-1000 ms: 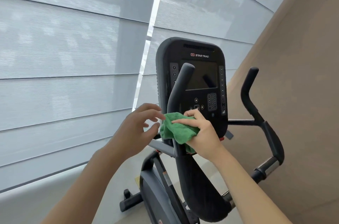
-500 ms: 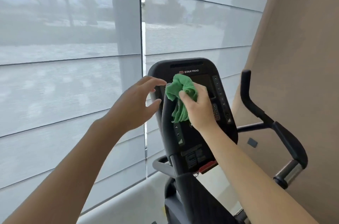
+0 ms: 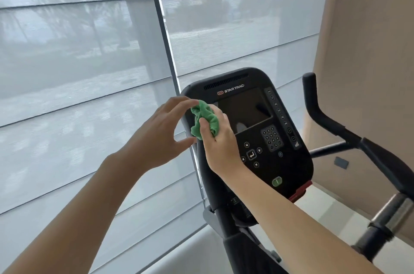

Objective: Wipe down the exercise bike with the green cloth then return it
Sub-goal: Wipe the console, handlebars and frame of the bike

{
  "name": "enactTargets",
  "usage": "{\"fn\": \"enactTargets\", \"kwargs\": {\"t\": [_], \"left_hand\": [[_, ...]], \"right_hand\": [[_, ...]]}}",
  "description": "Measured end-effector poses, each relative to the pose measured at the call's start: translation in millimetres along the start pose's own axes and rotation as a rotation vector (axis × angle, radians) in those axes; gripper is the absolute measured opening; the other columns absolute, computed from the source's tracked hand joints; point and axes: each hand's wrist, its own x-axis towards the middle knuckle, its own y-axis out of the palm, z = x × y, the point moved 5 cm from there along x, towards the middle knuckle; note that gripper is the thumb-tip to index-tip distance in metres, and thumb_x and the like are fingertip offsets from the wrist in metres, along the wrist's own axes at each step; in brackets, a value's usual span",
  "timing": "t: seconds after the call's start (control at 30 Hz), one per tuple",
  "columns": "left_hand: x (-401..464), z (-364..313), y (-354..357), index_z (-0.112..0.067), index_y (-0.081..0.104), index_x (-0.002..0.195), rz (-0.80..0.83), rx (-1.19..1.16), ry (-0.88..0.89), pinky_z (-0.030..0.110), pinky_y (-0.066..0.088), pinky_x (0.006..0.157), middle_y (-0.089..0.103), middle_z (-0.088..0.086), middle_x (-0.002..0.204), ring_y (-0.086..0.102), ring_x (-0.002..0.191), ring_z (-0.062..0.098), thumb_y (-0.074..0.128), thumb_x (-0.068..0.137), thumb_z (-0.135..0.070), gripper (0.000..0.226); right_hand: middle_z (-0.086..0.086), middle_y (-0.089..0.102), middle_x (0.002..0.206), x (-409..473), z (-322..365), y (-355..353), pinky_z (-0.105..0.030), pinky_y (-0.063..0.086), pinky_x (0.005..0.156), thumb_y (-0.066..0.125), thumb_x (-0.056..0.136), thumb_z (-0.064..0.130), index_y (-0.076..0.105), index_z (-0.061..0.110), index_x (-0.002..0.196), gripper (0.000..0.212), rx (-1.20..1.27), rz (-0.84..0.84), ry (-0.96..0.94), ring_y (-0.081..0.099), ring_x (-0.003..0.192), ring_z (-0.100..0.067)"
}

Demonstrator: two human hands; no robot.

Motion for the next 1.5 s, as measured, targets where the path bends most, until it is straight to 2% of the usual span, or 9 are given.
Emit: {"fn": "enactTargets", "kwargs": {"t": [0.13, 0.3, 0.53, 0.63, 0.77, 0.97, 1.23, 1.4, 1.5], "left_hand": [[5, -8, 20, -0.047, 0.031, 0.156, 0.110, 0.052, 0.047, 0.034, 0.046, 0.110, 0.031, -0.022, 0.159, 0.041, 0.141, 0.011, 0.091, 0.076, -0.047, 0.100], [9, -9, 41, -0.049, 0.027, 0.157, 0.241, 0.044, 0.061, 0.033, 0.038, 0.116, 0.026, -0.019, 0.162, 0.031, 0.149, 0.014, 0.097, 0.066, -0.049, 0.115], [21, -9, 59, -0.044, 0.047, 0.129, 0.220, -0.022, 0.060, 0.023, 0.050, 0.079, 0.031, -0.018, 0.138, 0.064, 0.096, 0.020, 0.087, 0.085, -0.024, 0.063], [23, -4, 60, -0.047, 0.045, 0.128, 0.246, -0.040, 0.055, 0.032, 0.054, 0.076, 0.029, -0.020, 0.136, 0.064, 0.089, 0.021, 0.084, 0.088, -0.021, 0.062], [24, -5, 62, -0.047, 0.035, 0.144, 0.252, -0.057, 0.054, 0.026, 0.050, 0.070, 0.028, -0.016, 0.141, 0.060, 0.081, 0.014, 0.081, 0.089, -0.014, 0.079], [25, -5, 64, -0.048, 0.021, 0.155, 0.293, -0.024, 0.038, 0.035, 0.059, 0.066, 0.024, -0.013, 0.147, 0.059, 0.075, 0.011, 0.075, 0.089, 0.000, 0.098], [26, -3, 67, -0.048, 0.035, 0.134, 0.281, -0.086, 0.035, 0.030, 0.057, 0.070, 0.023, -0.018, 0.140, 0.059, 0.081, 0.010, 0.078, 0.088, -0.003, 0.077], [22, -5, 65, -0.044, 0.037, 0.130, 0.258, -0.077, 0.035, 0.023, 0.043, 0.059, 0.026, -0.013, 0.141, 0.054, 0.069, 0.010, 0.076, 0.087, -0.003, 0.071], [20, -8, 65, -0.042, 0.038, 0.131, 0.242, -0.074, 0.024, 0.025, 0.040, 0.057, 0.024, -0.011, 0.143, 0.052, 0.067, 0.010, 0.074, 0.086, -0.002, 0.070]], "right_hand": [[0.003, 0.057, 0.132, -38, -24, 1, -0.041, 0.054, 0.101, 0.048, 0.110, 0.039, 0.041, 0.022, 0.152, 0.046, -0.075, 0.099, 0.117, 0.062, 0.118, -0.015], [0.000, 0.058, 0.123, -81, -42, -13, -0.047, 0.051, 0.102, 0.049, 0.109, 0.037, 0.051, 0.021, 0.133, 0.029, -0.178, 0.360, 0.307, 0.062, 0.110, -0.020], [-0.003, 0.058, 0.108, -99, -19, -40, -0.052, 0.052, 0.092, 0.050, 0.107, 0.033, 0.046, 0.021, 0.111, 0.013, -0.387, 0.553, 0.334, 0.061, 0.097, -0.026], [0.001, 0.062, 0.105, -81, -12, -55, -0.051, 0.054, 0.091, 0.056, 0.102, 0.028, 0.053, 0.028, 0.112, 0.011, -0.379, 0.460, 0.291, 0.063, 0.096, -0.022], [0.005, 0.055, 0.131, -28, -7, -54, -0.036, 0.048, 0.104, 0.059, 0.104, 0.029, 0.050, 0.037, 0.143, 0.041, -0.256, 0.252, 0.228, 0.060, 0.116, -0.012], [0.002, 0.065, 0.130, -53, -22, 0, -0.038, 0.048, 0.110, 0.056, 0.109, 0.035, 0.051, 0.034, 0.136, 0.028, 0.095, 0.166, 0.320, 0.062, 0.124, -0.012], [-0.001, 0.049, 0.121, -103, -14, -7, -0.041, 0.052, 0.090, 0.051, 0.108, 0.036, 0.041, 0.019, 0.138, 0.036, -0.549, 0.303, 0.281, 0.058, 0.105, -0.024], [0.003, 0.037, 0.132, -149, 7, -19, -0.039, 0.055, 0.089, 0.056, 0.103, 0.032, 0.030, 0.034, 0.152, 0.056, -0.898, 0.505, 0.111, 0.049, 0.109, -0.022], [0.013, 0.032, 0.143, -161, 11, -36, -0.039, 0.054, 0.099, 0.060, 0.099, 0.028, 0.041, 0.041, 0.152, 0.058, -0.830, 0.545, 0.131, 0.046, 0.122, -0.017]]}}
